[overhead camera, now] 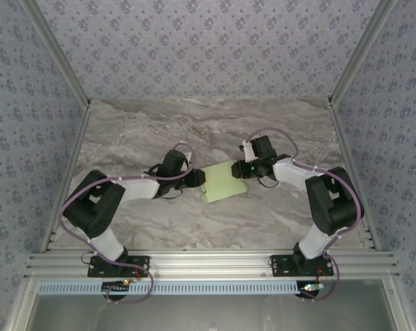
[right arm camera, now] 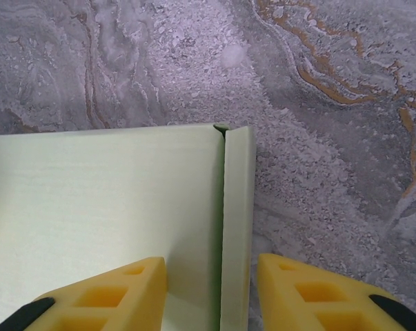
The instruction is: Fold the paper box
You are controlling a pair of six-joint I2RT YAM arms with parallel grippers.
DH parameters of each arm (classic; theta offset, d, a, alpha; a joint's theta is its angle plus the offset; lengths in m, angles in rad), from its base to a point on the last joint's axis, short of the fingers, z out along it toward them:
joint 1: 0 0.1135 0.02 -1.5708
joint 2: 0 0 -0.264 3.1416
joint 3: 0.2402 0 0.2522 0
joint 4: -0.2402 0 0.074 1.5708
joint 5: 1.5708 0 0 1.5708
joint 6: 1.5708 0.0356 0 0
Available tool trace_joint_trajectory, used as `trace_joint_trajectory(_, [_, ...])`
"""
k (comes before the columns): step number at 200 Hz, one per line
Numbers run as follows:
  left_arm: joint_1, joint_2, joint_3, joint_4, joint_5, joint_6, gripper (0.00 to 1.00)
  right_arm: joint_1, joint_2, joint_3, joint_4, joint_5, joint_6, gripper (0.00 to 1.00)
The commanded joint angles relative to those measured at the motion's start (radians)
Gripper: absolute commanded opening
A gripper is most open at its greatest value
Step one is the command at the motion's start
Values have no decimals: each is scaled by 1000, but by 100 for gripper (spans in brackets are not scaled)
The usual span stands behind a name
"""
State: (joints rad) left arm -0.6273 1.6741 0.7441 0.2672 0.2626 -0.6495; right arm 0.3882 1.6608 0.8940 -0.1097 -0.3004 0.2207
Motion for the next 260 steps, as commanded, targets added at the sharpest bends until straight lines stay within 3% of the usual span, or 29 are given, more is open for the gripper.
trace_joint_trajectory(1, [2,33,-48,-3,16,0,35,-6,16,-32,-29,24,3,41])
trace_joint_trajectory(75, [-54,83,-121,-28,-91,25,31,6,1,-37,-47,49,2,40])
trace_joint_trajectory(130, [-72,22,-52,-117,-174,67,31,15,-19,3,-73,75,-5,41])
trace_joint_trajectory(164, [-73,-17,0,-150,-191,75,38,13,-15,64,-96,93,-17,44])
trace_joint_trajectory(209, [-72,-78,43,-172,-215,76,57,15,-43,142,-145,111,-38,50])
trace_joint_trajectory(260, [-73,-144,52,-161,-226,86,62,54,-150,108,-204,179,-62,52])
